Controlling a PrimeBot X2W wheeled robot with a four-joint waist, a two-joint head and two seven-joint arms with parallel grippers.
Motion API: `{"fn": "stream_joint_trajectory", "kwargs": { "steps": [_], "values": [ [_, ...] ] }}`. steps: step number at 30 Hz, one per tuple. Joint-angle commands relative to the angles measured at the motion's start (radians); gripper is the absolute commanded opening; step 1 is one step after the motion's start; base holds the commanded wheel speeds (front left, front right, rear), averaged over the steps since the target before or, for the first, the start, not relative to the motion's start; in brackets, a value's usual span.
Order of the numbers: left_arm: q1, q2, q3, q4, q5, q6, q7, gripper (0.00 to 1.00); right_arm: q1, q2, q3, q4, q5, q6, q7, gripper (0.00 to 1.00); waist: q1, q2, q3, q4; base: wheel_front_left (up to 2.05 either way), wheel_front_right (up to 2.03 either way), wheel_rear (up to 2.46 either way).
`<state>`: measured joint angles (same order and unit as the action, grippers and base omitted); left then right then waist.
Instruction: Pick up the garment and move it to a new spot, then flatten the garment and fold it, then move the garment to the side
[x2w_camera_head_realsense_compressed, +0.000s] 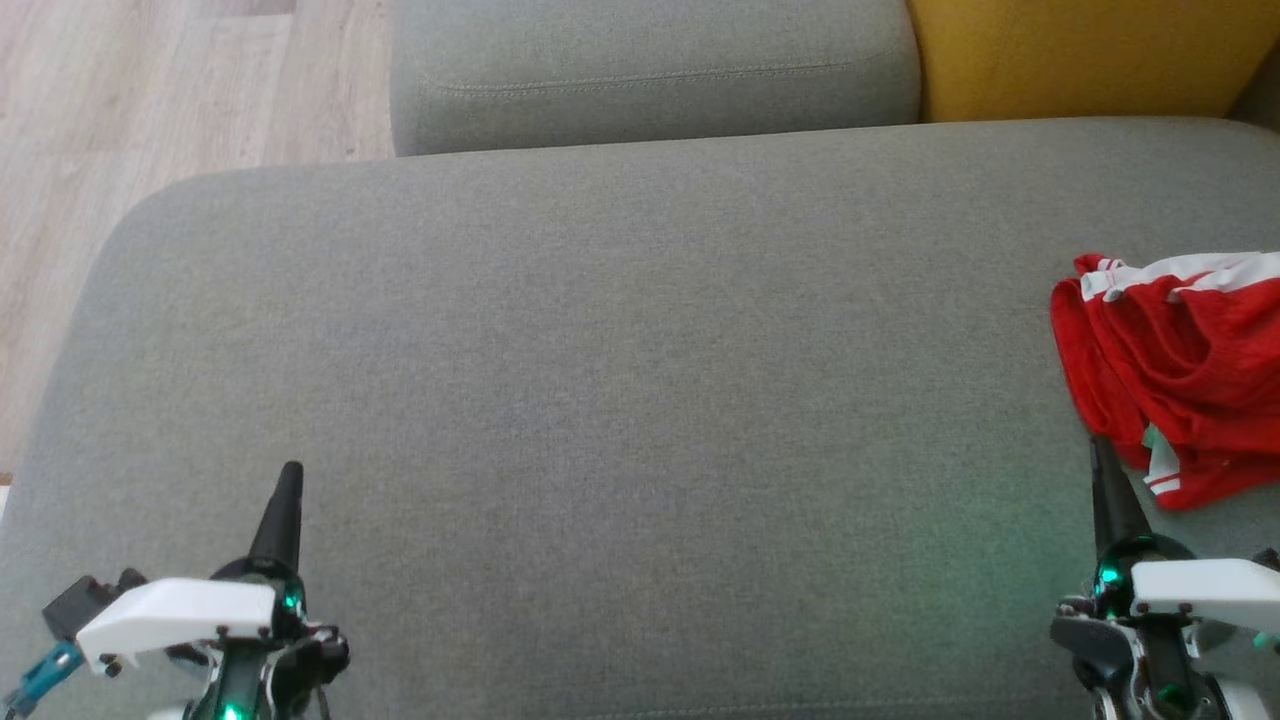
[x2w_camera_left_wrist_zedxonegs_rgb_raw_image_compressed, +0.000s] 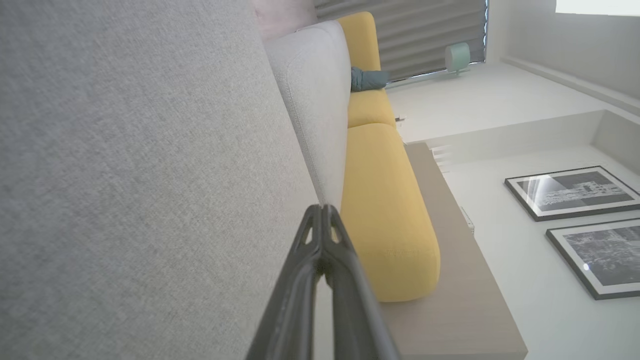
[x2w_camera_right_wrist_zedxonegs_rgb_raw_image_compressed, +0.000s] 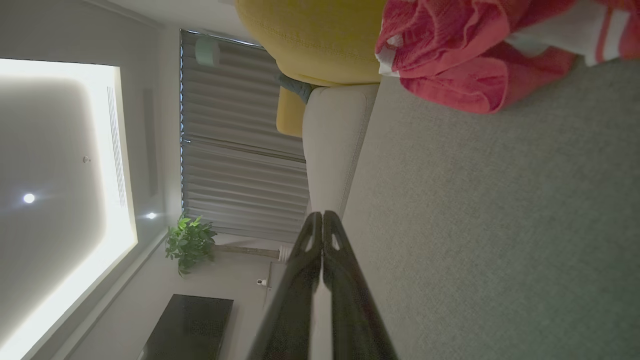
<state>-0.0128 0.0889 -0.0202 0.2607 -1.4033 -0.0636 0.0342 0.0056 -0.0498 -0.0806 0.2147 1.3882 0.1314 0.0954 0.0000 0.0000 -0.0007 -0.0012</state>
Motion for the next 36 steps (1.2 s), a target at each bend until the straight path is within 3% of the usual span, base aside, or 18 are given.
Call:
{"fn": "stream_joint_trajectory", "kwargs": {
  "steps": [1, 18, 36],
  "values": [
    [-0.07, 0.003, 0.041, -0.026, -0.034, -0.018, 0.011, 0.0, -0.071, -0.023, 0.011, -0.02, 0.04, -0.001, -0.009, 0.0, 0.0, 0.0, 0.0, 0.0, 0.0, 0.0, 0.0],
    [-0.093, -0.021, 0.11, -0.016, -0.225, -0.067, 0.06, 0.0, -0.111, -0.023, -0.003, 0.028, 0.245, -0.001, -0.007, 0.0, 0.0, 0.0, 0.004, 0.001, 0.0, 0.0, 0.0],
    [-0.094, -0.025, 0.115, -0.016, -0.221, -0.067, 0.064, 0.0, -0.111, -0.018, -0.009, 0.029, 0.241, -0.001, -0.002, 0.0, 0.0, 0.0, 0.004, 0.001, 0.0, 0.0, 0.0]
  ]
}}
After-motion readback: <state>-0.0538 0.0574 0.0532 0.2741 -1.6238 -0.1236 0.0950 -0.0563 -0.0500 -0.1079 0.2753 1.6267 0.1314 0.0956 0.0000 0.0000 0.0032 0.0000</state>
